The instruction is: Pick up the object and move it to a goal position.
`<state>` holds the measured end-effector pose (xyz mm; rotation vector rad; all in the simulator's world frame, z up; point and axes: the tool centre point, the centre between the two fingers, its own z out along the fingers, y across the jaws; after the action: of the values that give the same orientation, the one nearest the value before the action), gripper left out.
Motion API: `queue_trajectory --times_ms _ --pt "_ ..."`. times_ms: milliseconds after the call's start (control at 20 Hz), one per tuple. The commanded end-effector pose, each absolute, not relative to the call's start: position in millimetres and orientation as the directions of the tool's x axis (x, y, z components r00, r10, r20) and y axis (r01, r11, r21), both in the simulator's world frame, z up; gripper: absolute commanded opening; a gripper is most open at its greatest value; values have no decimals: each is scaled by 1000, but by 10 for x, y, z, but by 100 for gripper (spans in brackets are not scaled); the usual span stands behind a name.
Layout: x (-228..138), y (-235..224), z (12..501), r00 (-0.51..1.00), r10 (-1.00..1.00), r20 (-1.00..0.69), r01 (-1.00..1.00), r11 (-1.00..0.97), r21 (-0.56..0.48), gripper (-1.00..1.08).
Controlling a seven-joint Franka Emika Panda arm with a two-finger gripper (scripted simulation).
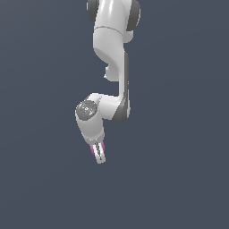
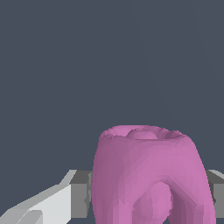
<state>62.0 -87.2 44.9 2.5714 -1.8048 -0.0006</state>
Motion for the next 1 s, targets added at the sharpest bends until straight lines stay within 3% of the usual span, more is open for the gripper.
queue_trajectory --times_ms 0,500,950 --pt "621 -873 449 340 -941 0 -941 -340 0 -100" --pt "642 -869 518 326 -945 4 -945 -326 -4 -100" --pt "783 -849 991 232 -972 28 -972 -233 -34 -100"
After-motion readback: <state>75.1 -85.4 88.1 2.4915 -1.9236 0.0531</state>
